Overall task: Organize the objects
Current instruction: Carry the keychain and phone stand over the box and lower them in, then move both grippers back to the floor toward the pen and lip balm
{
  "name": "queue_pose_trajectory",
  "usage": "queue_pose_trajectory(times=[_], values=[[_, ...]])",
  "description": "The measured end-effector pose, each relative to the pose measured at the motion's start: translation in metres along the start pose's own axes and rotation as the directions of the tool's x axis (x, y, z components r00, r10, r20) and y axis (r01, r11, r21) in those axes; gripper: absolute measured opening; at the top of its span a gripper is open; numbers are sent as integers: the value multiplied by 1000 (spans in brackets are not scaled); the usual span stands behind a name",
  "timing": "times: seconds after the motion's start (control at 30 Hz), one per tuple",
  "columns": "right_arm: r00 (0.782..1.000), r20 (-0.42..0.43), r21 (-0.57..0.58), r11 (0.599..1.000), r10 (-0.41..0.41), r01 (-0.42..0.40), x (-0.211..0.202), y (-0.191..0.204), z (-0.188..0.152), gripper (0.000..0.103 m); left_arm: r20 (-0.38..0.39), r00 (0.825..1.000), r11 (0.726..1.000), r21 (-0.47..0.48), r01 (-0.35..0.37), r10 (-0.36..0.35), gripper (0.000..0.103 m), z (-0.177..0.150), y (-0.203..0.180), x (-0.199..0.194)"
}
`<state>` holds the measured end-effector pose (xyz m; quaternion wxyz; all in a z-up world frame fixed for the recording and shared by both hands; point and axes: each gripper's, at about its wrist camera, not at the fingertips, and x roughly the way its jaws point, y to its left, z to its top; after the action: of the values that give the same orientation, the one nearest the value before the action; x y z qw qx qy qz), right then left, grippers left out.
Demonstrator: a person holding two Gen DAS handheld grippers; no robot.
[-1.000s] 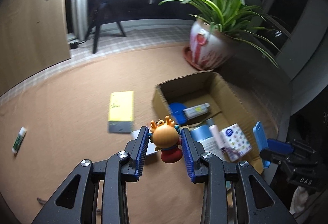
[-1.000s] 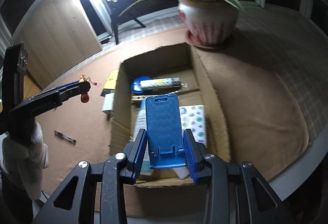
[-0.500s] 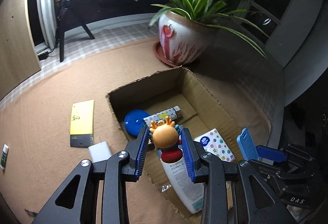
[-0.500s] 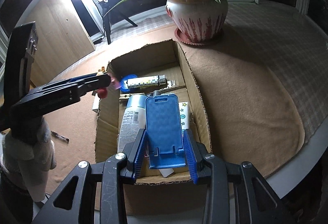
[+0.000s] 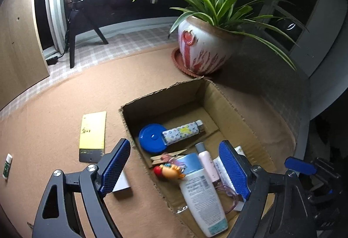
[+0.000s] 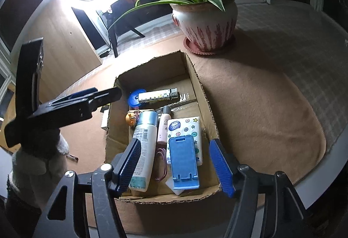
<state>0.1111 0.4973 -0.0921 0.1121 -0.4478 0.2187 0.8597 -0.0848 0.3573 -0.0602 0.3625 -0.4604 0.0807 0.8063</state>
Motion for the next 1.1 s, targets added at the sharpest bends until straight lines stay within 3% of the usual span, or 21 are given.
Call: queue_pose_trajectory(times=[0.3,0.6,0.87,1.1], values=[[999,-16,-35,999,36,-37,8,23,1,62,-8,1000,998,-53,-23,23,86,-14,27,-13],[994,-44,-100,989,103,-107,18,67,1,62,3,997,988,-137,-75,76,86,-42,81,-49],[984,-92,-192,966,155,-170,34,124,-5,62,-16,986,948,-271,-165,167,86,-82,165,-84],[971,-152,-259,940,187,-222,56,174,-13,62,-38,973,915,-332,-228,229,86,-116,228,-114]])
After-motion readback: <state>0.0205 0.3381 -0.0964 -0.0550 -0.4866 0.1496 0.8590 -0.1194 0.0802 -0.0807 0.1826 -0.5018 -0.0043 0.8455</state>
